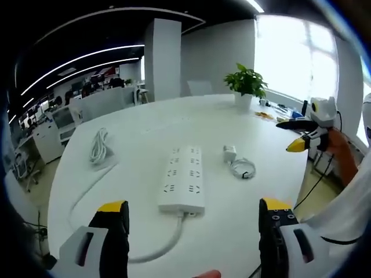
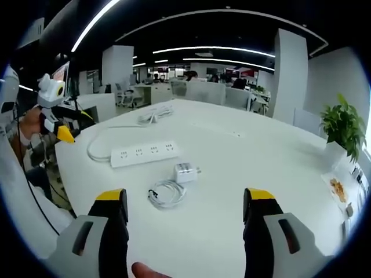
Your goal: Straighten the power strip on the desk, plug the charger into it
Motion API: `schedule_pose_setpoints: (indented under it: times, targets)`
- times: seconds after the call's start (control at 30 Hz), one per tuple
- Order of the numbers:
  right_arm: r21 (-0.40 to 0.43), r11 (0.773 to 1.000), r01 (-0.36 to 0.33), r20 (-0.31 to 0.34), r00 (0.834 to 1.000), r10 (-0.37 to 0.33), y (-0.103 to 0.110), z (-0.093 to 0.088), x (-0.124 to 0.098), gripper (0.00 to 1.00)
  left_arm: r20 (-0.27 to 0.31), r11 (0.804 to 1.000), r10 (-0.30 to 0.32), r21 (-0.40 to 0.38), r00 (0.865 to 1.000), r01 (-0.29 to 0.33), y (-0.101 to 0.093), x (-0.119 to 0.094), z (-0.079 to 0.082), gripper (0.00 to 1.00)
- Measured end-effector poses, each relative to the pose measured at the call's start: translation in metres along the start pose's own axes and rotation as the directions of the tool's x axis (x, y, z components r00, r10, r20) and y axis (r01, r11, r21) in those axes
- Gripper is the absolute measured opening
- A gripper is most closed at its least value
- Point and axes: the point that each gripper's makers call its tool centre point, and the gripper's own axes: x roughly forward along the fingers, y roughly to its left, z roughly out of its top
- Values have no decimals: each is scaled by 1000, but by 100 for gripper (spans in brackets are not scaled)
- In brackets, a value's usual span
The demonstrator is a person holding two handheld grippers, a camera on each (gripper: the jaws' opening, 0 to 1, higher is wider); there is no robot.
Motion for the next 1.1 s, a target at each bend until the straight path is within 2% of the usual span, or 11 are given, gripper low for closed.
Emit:
schedule_pose_setpoints:
  times: [0.2, 0.5, 0.67, 1.1]
  targets:
    - [5, 1000, -2, 6, 1000, 2, 0, -1, 0, 81, 4, 1000, 6, -15, 1000, -6, 3, 0, 1, 95]
    - [18, 1000, 3, -9, 1000, -3, -3, -5, 3, 80, -13, 1000, -9, -14, 1000, 9, 6, 14, -1, 94]
    - [24, 1000, -4, 5, 1000, 4, -1, -1, 6, 80, -23, 1000, -13, -13, 1000, 13, 8, 22, -2, 94]
    - [24, 999, -33, -12, 999, 33, 6, -1, 19, 80, -74, 999, -33, 24, 997, 35, 14, 68, 0, 93]
